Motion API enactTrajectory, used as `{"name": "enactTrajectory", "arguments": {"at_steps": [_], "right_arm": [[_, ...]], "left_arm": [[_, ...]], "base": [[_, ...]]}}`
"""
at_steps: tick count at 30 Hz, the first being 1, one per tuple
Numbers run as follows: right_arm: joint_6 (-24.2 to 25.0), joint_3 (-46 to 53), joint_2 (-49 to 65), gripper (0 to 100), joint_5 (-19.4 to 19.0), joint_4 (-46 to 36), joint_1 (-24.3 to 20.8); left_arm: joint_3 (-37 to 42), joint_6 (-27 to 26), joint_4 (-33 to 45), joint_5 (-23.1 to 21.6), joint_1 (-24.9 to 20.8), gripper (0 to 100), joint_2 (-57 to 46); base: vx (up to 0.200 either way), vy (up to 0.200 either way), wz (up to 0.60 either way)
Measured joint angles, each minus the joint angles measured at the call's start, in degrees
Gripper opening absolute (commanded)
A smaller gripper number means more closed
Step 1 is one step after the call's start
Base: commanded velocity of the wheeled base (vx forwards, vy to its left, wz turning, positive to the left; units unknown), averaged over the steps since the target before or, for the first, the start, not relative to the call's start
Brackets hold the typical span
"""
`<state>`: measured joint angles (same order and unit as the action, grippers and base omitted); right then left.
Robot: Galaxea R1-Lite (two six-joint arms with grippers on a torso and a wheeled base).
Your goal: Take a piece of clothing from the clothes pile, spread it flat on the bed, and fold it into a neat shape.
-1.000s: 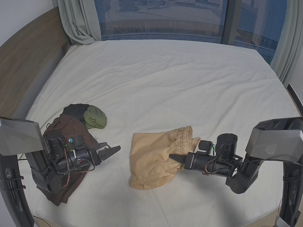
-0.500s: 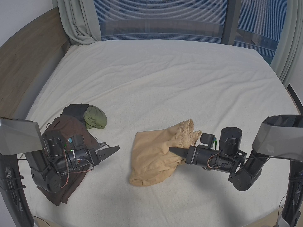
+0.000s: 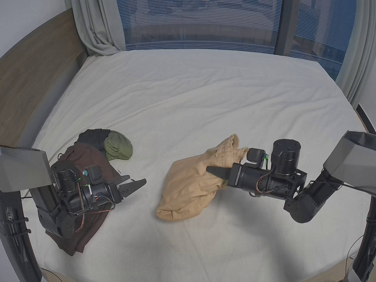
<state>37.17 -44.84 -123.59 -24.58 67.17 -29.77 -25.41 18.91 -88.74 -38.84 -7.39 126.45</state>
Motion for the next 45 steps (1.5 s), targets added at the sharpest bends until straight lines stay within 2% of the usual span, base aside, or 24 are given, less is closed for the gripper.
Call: {"name": "enactTrajectory", "arguments": {"at_steps": [21, 45], "right_arm": [[0.0, -24.1, 1.2, 0, 0.0, -20.1, 2.5], [-0.2, -46.8, -10.5, 0, 0.0, -31.3, 5.4]], "left_arm": [[-0.5, 0.0, 0.0, -0.2, 0.5, 100, -0.2], [-0.8, 0.0, -0.1, -0.2, 1.0, 100, -0.3]], "base": [[0.0, 0.0, 0.0], [0.0, 0.0, 0.0]]}}
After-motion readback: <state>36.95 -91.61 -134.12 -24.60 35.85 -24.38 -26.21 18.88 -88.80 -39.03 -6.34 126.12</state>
